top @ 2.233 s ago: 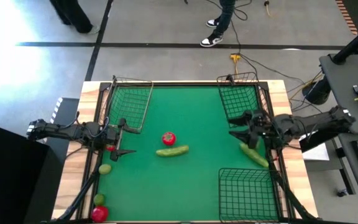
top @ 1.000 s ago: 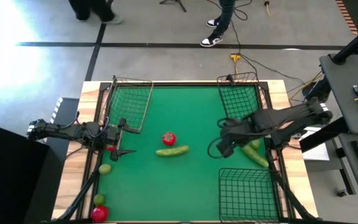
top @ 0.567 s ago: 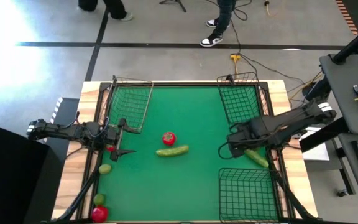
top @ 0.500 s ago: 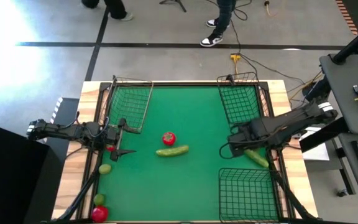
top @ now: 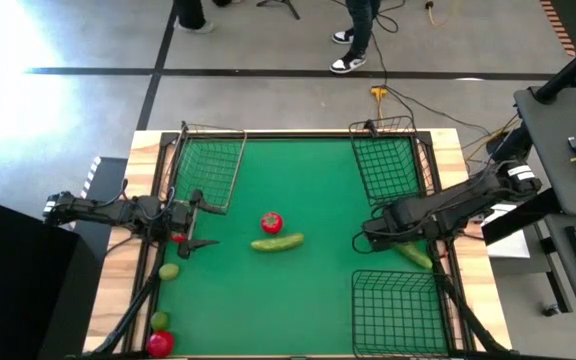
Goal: Sort produce into baskets
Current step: Put the right cucumber into the top right wire basket
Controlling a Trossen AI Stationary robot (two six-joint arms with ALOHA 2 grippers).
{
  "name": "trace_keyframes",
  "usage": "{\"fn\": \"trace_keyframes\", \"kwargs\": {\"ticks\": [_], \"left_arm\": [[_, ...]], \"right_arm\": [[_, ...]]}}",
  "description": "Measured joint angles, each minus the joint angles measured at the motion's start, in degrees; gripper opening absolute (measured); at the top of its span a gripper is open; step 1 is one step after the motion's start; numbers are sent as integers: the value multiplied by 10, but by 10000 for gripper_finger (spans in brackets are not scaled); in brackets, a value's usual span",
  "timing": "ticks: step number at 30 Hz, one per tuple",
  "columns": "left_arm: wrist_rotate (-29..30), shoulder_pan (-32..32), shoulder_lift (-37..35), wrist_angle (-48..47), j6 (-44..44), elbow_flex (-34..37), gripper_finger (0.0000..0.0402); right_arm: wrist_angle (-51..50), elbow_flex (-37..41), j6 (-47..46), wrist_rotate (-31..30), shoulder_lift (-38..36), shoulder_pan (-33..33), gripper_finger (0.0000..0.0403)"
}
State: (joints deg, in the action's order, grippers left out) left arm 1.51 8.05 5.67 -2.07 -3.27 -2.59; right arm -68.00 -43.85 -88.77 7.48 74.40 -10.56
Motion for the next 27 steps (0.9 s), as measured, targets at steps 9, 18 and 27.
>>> {"fn": "trace_keyframes", "kwargs": {"ticks": [9,18,27], "left_arm": [[0,0,0,-1,0,0,366],[0,0,0,-1,0,0,366],[0,0,0,-1,0,0,366]], "right_arm": [[130,60,11,5,19,3,283],[157,53,28,3,44,3,230],[170,-24,97,-27,41,2,187]]}}
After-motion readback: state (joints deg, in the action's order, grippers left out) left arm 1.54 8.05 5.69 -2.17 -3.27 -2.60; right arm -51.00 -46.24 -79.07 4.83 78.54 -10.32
